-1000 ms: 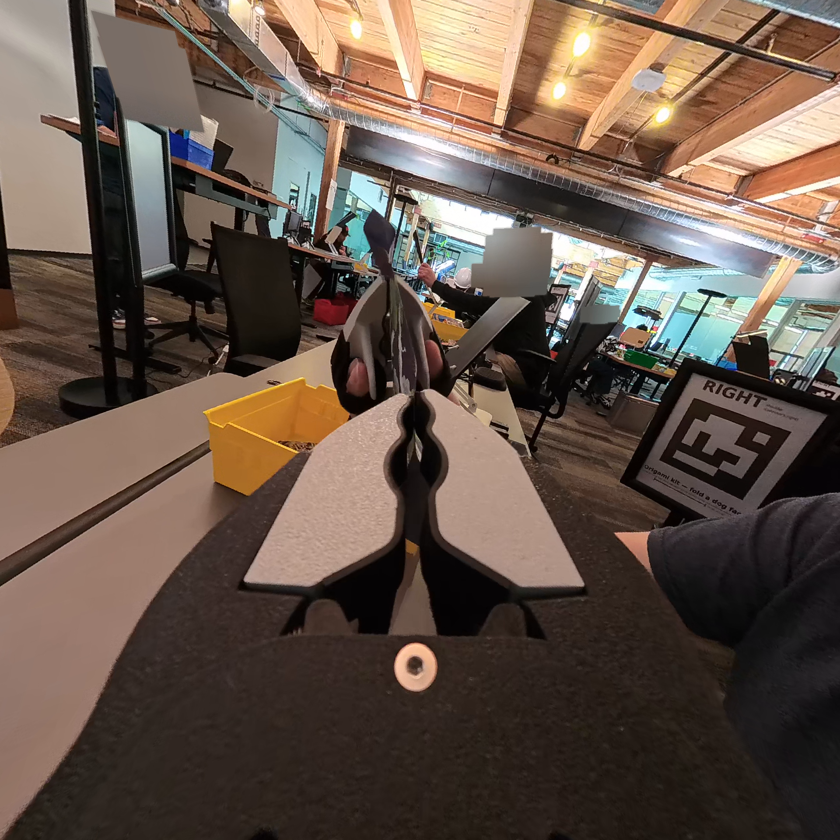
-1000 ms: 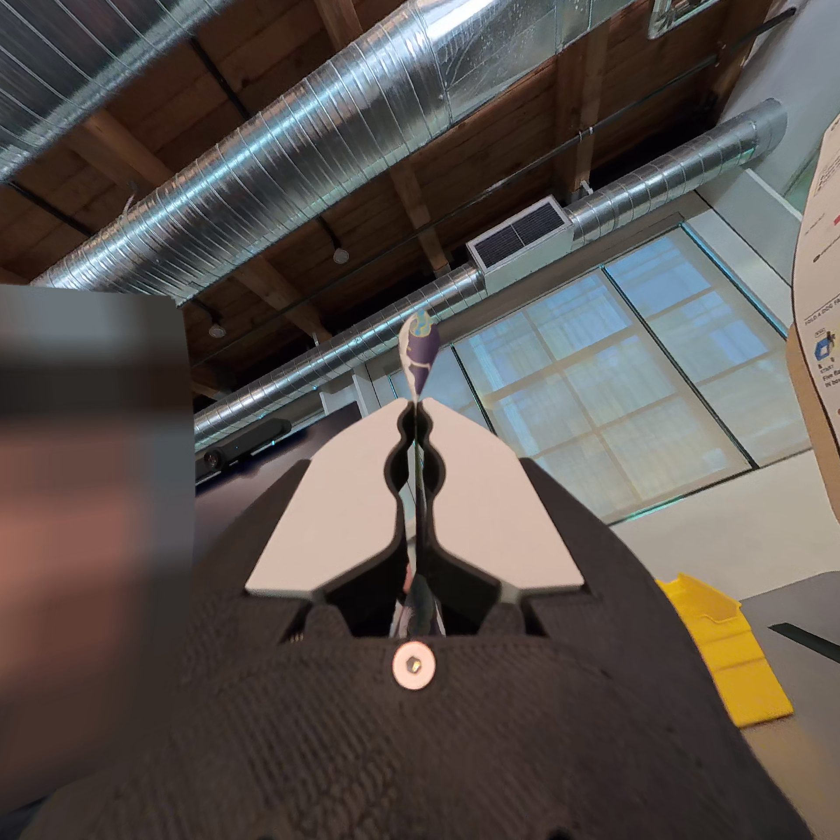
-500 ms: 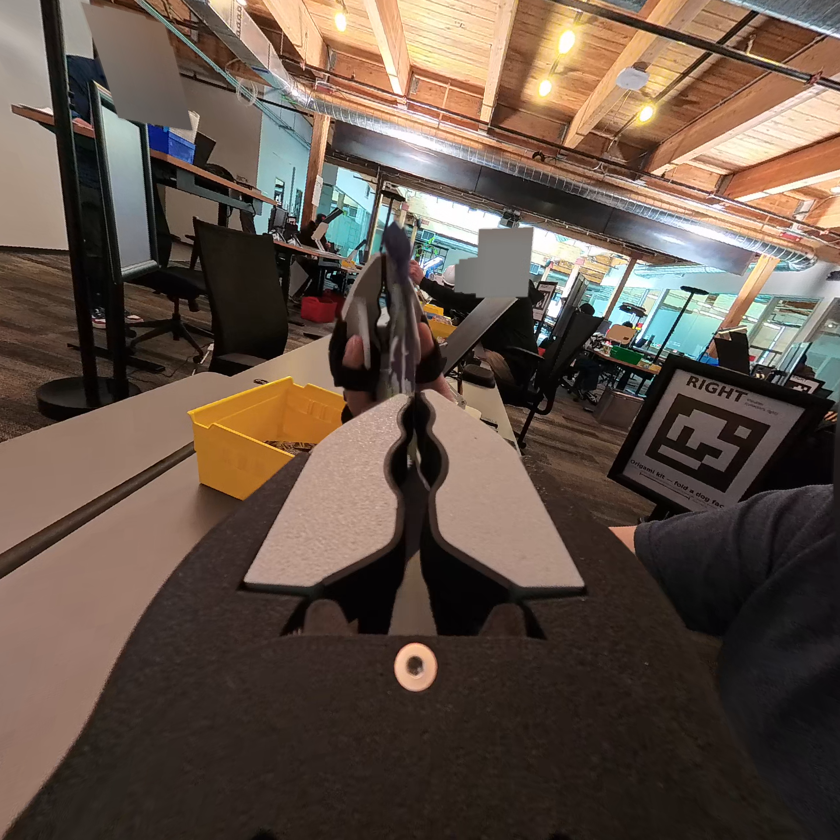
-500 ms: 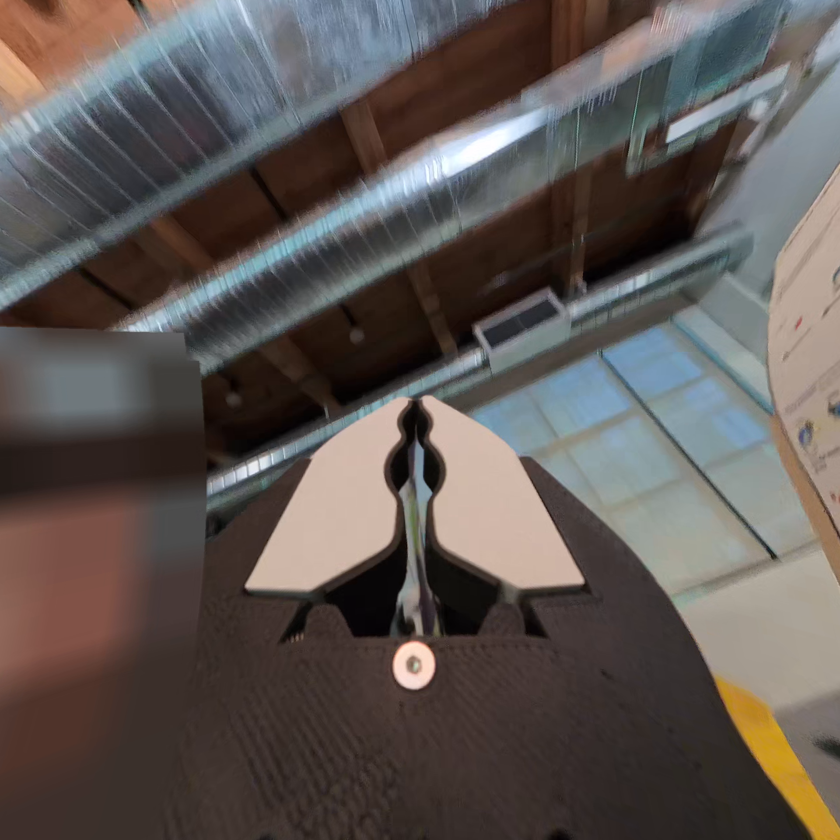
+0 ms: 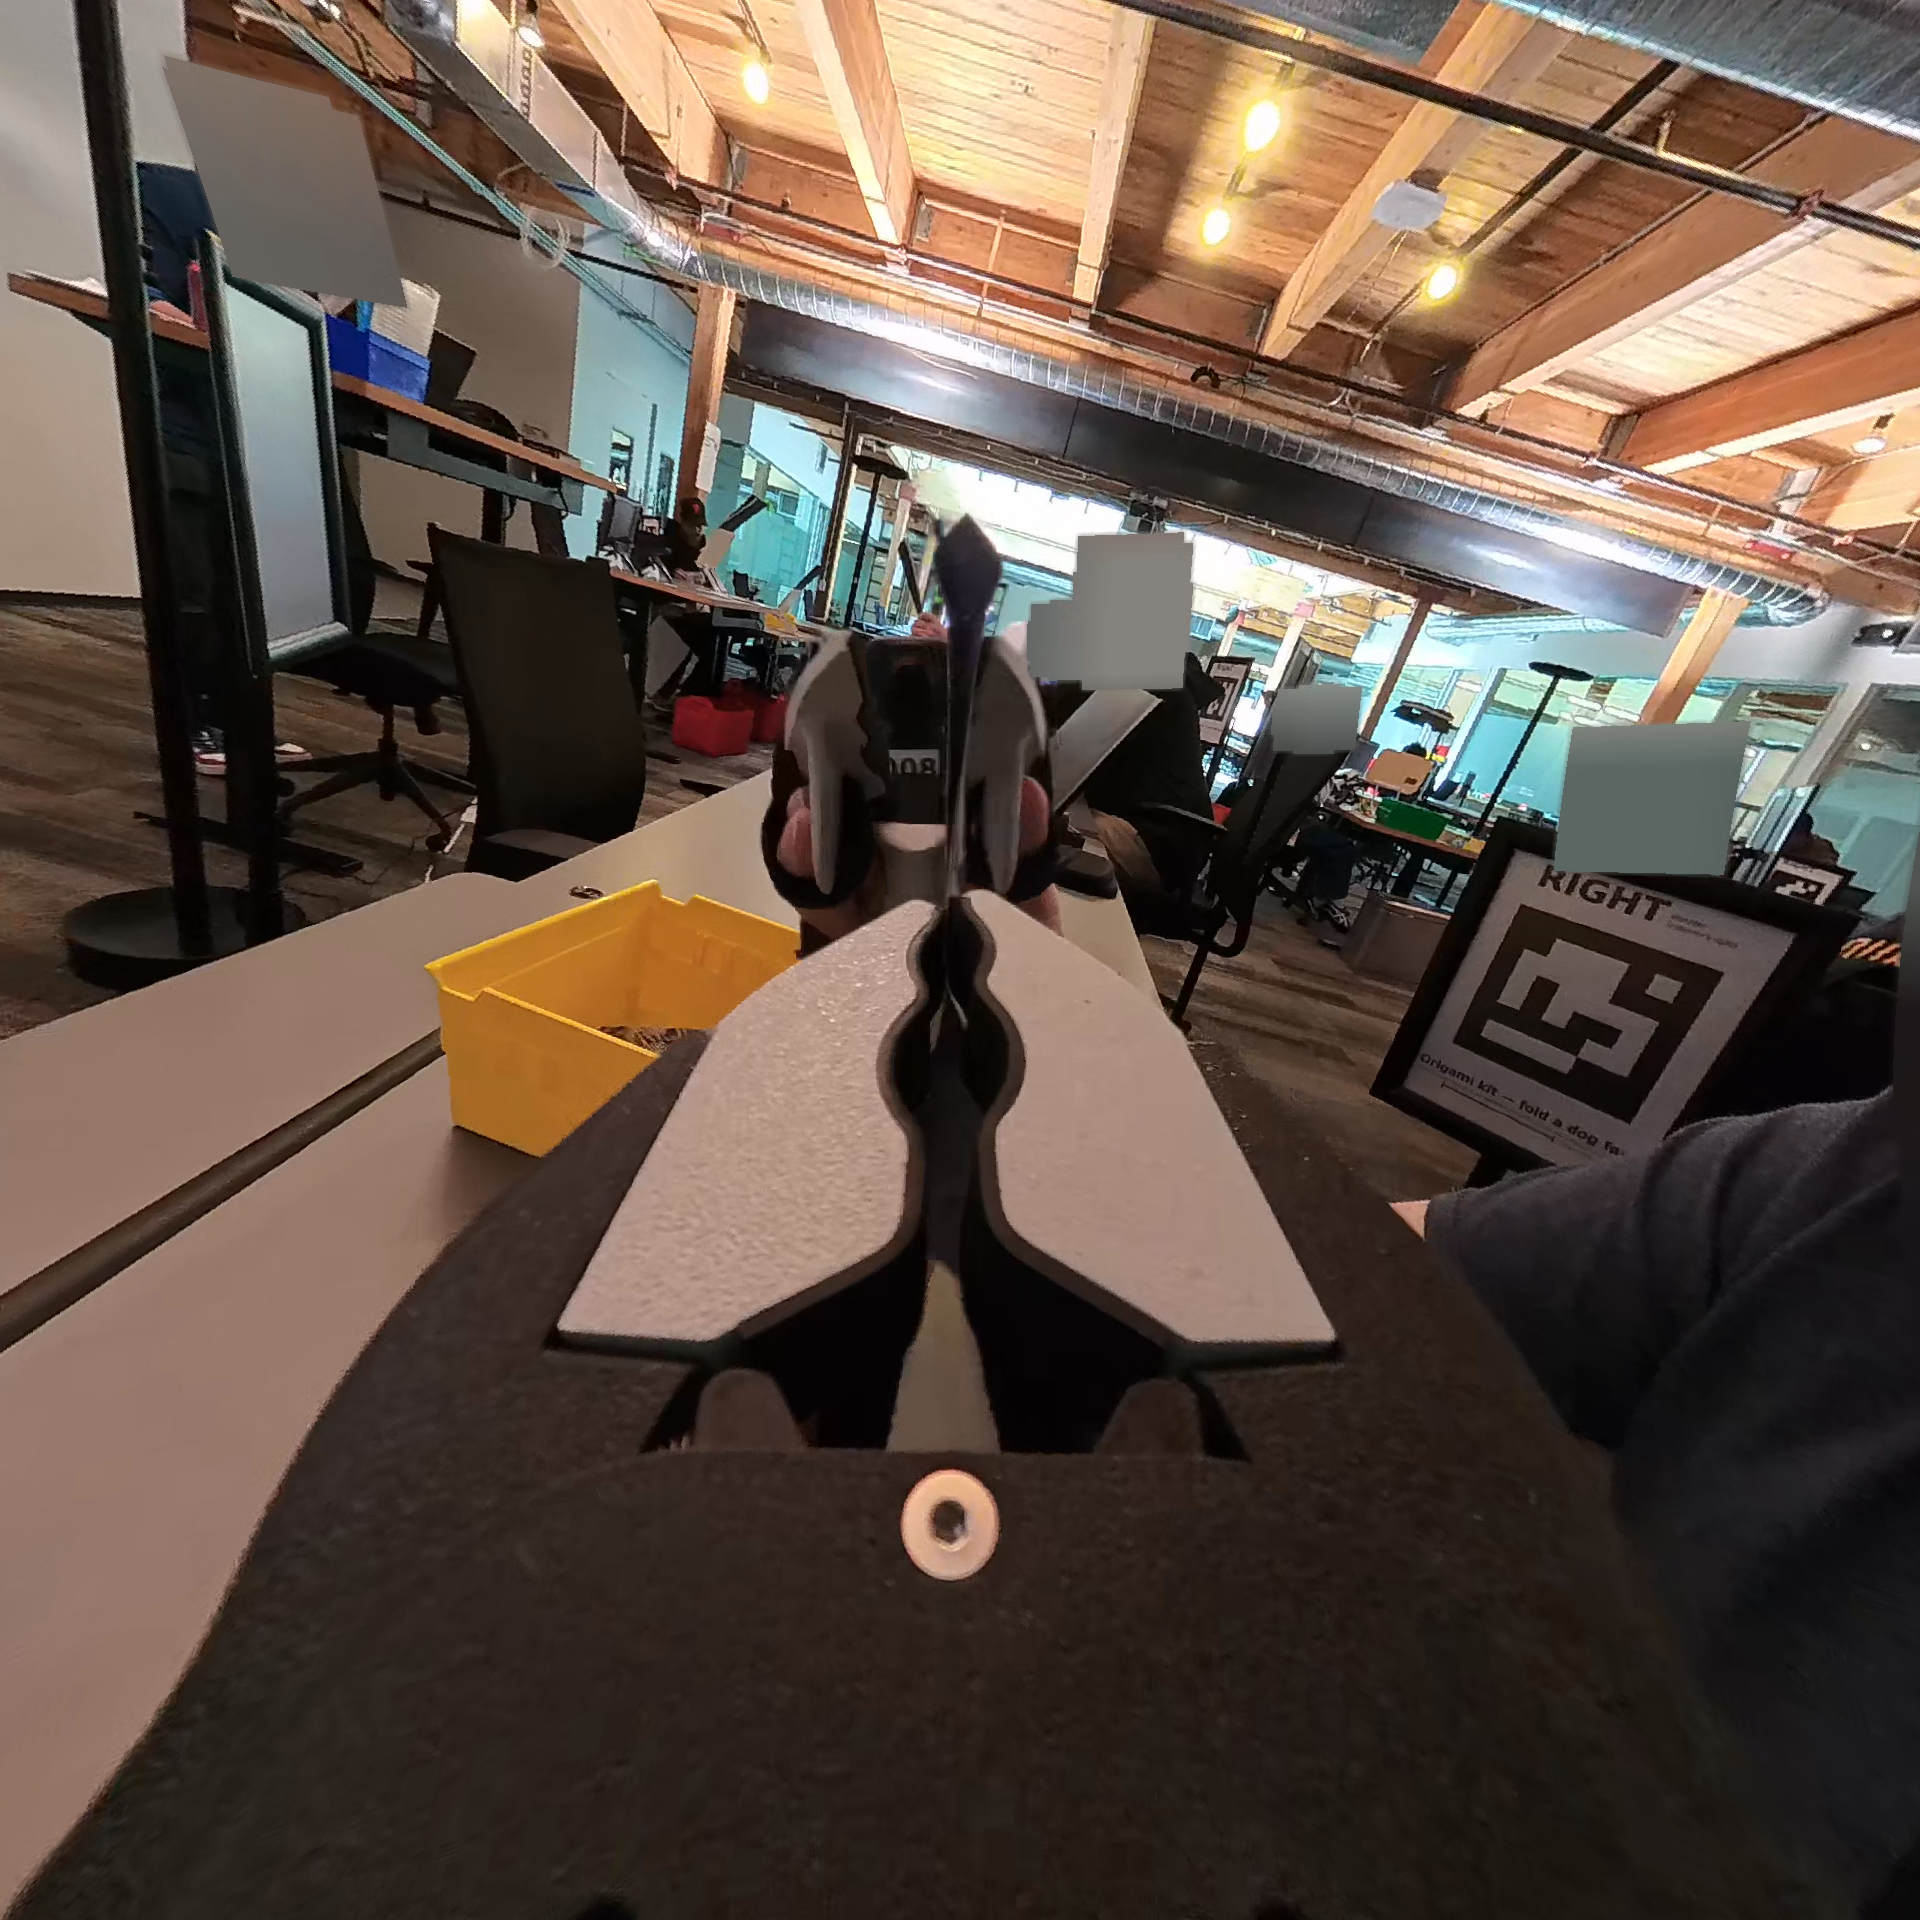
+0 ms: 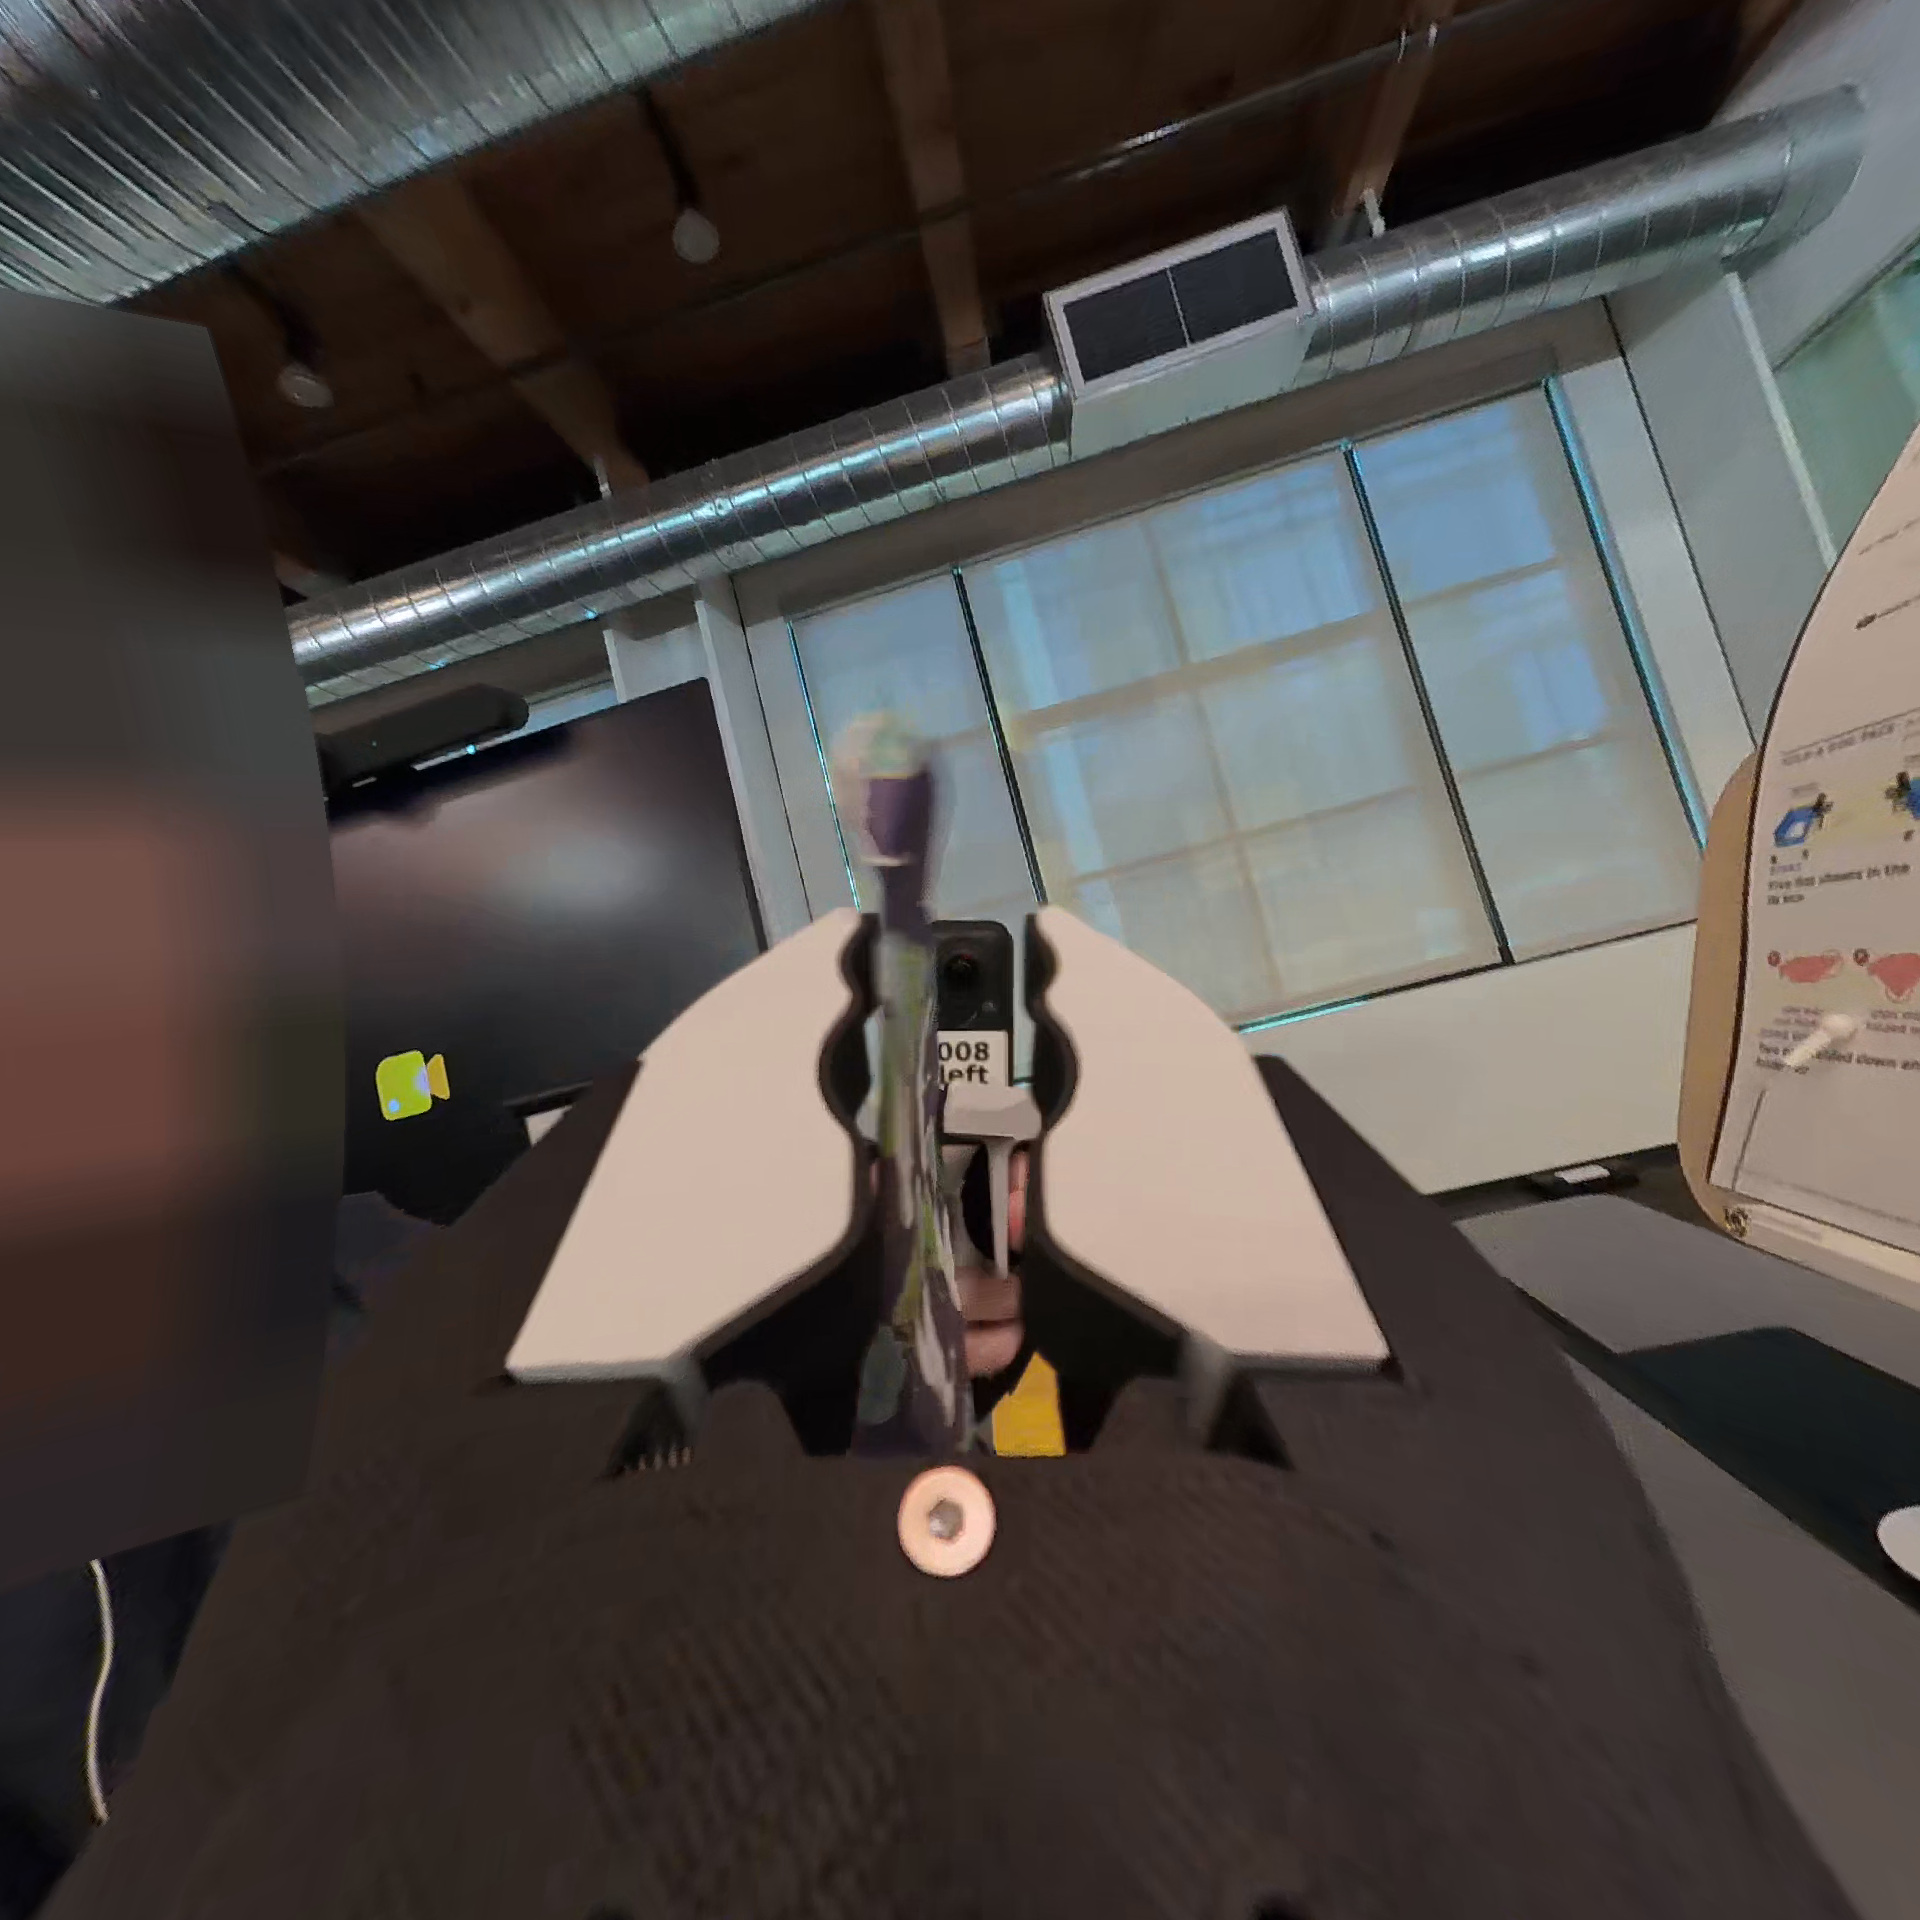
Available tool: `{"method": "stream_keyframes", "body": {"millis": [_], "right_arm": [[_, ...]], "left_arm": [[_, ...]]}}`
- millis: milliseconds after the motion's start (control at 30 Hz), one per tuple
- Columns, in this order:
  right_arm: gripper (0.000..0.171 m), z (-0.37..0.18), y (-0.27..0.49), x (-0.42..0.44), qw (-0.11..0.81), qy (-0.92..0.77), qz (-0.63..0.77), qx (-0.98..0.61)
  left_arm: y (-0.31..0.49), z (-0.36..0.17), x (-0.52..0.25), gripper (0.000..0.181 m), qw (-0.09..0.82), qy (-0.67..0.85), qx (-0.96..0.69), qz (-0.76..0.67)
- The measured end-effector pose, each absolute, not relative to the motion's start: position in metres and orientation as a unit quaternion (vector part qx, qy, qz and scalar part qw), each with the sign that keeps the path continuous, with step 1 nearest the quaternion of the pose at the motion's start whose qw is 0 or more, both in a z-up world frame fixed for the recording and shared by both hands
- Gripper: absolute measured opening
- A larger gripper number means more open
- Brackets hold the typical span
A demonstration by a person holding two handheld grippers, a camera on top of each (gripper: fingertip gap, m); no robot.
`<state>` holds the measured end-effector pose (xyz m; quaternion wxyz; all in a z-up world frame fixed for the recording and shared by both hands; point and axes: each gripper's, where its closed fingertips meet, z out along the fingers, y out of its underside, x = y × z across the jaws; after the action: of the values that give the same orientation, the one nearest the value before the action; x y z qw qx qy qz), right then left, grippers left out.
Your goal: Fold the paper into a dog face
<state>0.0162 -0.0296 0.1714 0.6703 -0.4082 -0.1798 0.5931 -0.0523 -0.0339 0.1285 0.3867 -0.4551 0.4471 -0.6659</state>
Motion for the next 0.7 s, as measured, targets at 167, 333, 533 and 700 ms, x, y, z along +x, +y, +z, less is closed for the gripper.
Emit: {"method": "stream_keyframes", "body": {"millis": [167,333,533,700], "right_arm": [[0.001,0.173,-0.033,0.023,0.67,-0.174,0.615,-0.378],[0.001,0.17,-0.028,0.028,0.66,-0.156,0.63,-0.378],[0.0,0.177,-0.032,0.041,0.671,-0.138,0.631,-0.365],[0.0,0.181,-0.033,0.044,0.665,-0.113,0.649,-0.352]], "left_arm": [[-0.038,0.123,-0.047,0.0,0.384,0.461,-0.459,-0.655],[-0.038,0.121,-0.044,0.0,0.382,0.458,-0.462,-0.656],[-0.042,0.118,-0.041,0.0,0.375,0.465,-0.463,-0.655],[-0.044,0.116,-0.037,0.0,0.372,0.466,-0.464,-0.655]]}}
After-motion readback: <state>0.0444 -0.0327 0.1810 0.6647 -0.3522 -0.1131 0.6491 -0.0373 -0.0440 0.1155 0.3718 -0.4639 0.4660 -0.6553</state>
